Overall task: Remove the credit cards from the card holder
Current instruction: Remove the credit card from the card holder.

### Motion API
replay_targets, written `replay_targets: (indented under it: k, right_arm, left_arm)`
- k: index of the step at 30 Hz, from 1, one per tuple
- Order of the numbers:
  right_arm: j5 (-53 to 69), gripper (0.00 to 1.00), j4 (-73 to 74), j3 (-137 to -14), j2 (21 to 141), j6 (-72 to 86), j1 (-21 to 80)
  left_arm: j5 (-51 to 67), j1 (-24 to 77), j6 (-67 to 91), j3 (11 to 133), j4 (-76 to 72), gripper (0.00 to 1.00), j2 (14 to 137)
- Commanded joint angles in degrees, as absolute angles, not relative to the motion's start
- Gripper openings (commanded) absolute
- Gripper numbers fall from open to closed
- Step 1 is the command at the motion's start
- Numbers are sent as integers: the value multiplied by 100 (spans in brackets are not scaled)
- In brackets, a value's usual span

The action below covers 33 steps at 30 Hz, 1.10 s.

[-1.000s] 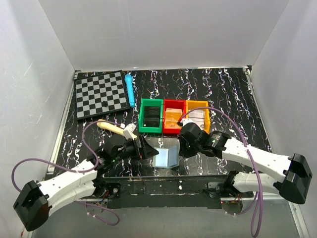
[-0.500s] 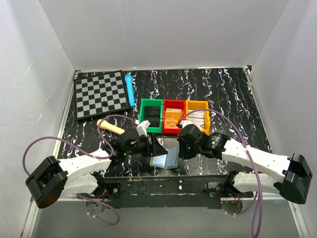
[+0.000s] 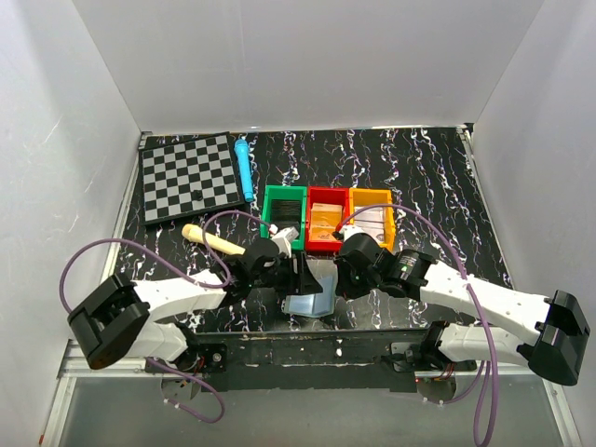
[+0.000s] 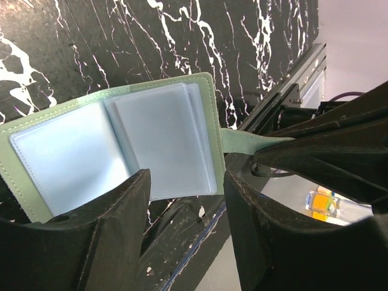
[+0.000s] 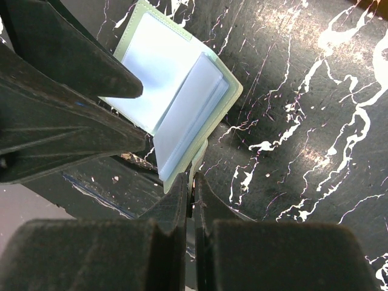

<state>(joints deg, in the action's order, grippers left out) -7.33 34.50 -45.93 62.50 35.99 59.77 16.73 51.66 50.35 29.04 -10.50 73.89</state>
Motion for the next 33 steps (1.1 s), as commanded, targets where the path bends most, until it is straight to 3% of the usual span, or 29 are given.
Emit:
replay_targets:
  k: [1, 19, 26, 33]
  right_arm:
    - [-721, 1, 3296, -4746, 6222, 3542, 6003]
    - [-642, 1, 3278, -4764, 6240, 3533, 6012]
    - [-633, 1, 3278, -4729, 6214, 3542, 6003]
    - [-589, 1, 3261, -4702, 6214, 3542, 6003]
  left_arm:
    - [1442, 5352, 4799, 3199, -853, 51, 7549]
    - [1037, 5686, 4614, 3762, -413, 47, 8306]
    - [941, 5757, 4623, 3683, -483, 54, 8078]
    - [896, 5801, 4685, 3630, -527, 55, 7989]
